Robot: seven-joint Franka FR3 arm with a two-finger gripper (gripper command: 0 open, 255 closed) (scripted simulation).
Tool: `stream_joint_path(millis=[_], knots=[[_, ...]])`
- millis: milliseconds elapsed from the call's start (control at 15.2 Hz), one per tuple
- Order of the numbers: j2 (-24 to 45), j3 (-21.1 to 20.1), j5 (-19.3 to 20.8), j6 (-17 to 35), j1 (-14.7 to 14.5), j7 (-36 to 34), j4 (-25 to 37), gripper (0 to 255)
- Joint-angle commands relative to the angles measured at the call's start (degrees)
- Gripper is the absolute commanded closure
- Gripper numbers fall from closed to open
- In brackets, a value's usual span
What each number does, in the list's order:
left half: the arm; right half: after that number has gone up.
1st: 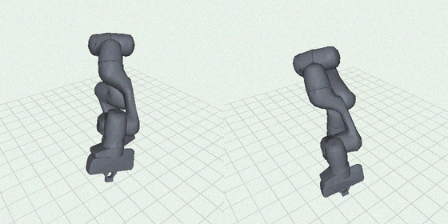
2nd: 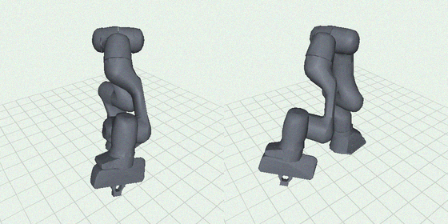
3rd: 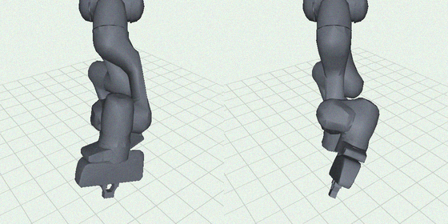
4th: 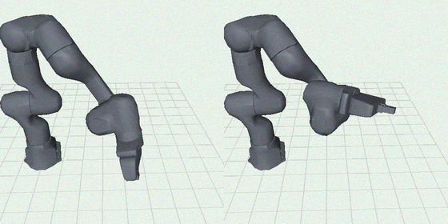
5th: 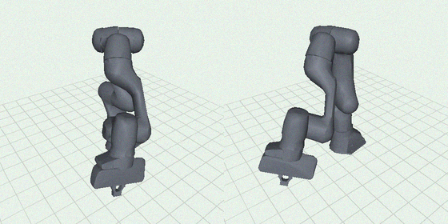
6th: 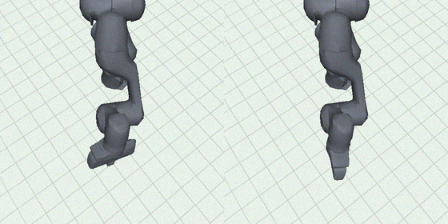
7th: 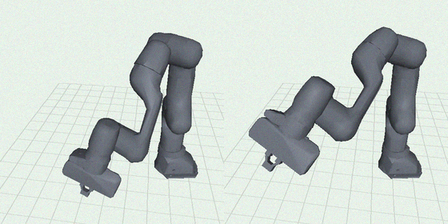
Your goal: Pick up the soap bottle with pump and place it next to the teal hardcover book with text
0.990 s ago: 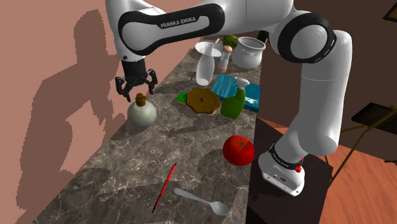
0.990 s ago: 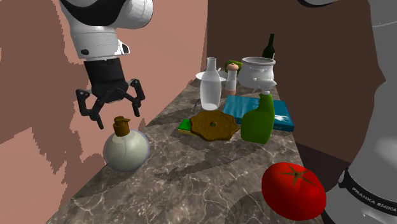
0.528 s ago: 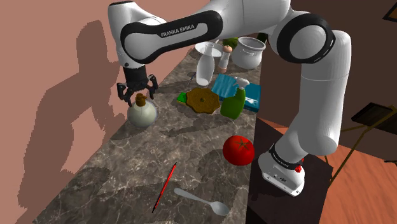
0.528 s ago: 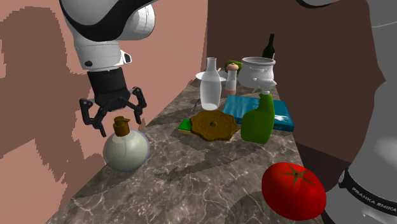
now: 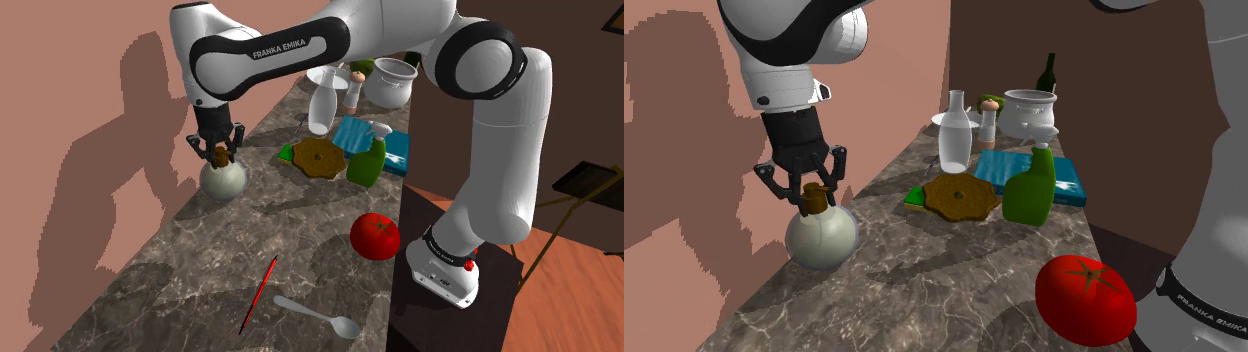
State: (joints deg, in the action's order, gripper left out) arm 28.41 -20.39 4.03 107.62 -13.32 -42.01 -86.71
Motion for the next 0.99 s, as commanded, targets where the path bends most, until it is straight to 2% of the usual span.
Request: stream_joint_path(millis=[0,330,924], knots=[[0.0,0.0,0.0,0.0,0.0,0.0,0.0,255],[0.0,0.0,0.0,0.01,0.0,0.0,-0.01,255],[-1.54,-0.34,-0.52,-6.13,-0.08,-0.06,4.69,255]])
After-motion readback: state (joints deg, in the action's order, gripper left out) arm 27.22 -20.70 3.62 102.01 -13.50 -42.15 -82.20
